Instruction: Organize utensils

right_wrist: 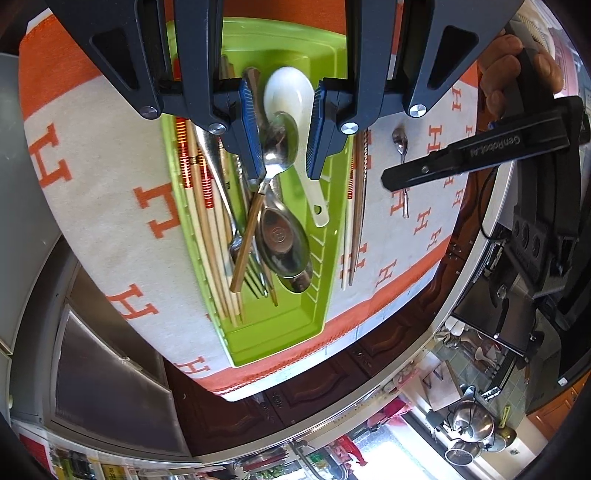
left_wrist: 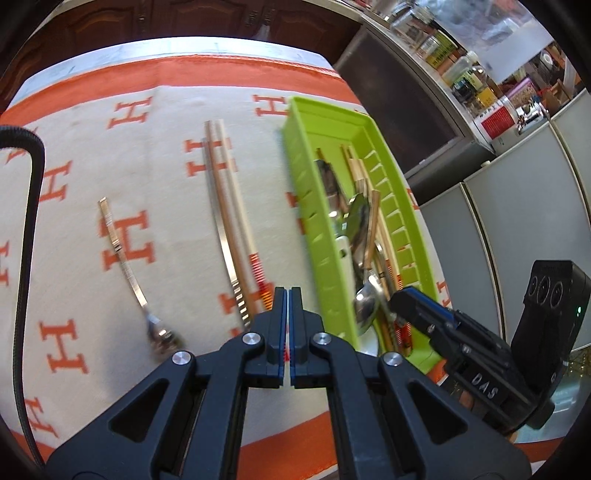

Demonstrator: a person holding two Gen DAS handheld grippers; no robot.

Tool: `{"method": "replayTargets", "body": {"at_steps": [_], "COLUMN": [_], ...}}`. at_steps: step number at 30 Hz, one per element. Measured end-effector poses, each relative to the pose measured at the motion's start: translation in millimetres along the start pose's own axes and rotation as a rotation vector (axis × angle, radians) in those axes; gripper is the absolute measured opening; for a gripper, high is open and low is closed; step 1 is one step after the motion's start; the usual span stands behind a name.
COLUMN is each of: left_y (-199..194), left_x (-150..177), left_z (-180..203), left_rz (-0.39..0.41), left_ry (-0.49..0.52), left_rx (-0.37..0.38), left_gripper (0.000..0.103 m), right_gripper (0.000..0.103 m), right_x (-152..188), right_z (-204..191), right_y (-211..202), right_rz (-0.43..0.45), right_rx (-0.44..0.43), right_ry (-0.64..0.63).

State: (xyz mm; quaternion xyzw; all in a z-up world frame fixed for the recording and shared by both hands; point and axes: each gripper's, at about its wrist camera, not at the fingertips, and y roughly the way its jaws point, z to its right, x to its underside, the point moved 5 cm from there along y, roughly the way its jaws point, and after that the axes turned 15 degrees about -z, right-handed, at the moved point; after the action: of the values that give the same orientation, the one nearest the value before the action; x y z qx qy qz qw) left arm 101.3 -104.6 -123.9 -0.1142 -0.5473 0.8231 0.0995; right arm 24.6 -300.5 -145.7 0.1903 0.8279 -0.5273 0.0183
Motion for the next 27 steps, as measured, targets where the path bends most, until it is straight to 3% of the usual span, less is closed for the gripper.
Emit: {"method": "replayTargets", "body": {"at_steps": [4,10,13,20,27], "left_y": [-9,-25,-30,-21,-5], "left_x": [14,30,33,28,4], "left_z": [-19,-47,-61,-102,-119], "left_rz": [0.02,0.09,0.106,0.059,0.042], "left_ry": [-0.02,-0.029,-0.04,-0.14,-0.191], "left_rx": [-0.028,-0.164,-0.197,-0.131,-0.094], "left_gripper": [0.0,0.0,0.0,0.0,0.0], "right_gripper": [0.025,0.025,0.025,0.025,0.025], "right_x": [0,-3,-5,-22,-54], "right_z": [-9,-31,-48,-91,-114], "right_y": [3,10,14,23,51], "right_rz": [-0.008,-0.027,-0.037,-0.061,-0.148], "right_rx": [0.006,0.014,0.013,-0.021,-0.058], "right_ry": [-0.02,-0.082,-0.123,-0.195,-0.188]}}
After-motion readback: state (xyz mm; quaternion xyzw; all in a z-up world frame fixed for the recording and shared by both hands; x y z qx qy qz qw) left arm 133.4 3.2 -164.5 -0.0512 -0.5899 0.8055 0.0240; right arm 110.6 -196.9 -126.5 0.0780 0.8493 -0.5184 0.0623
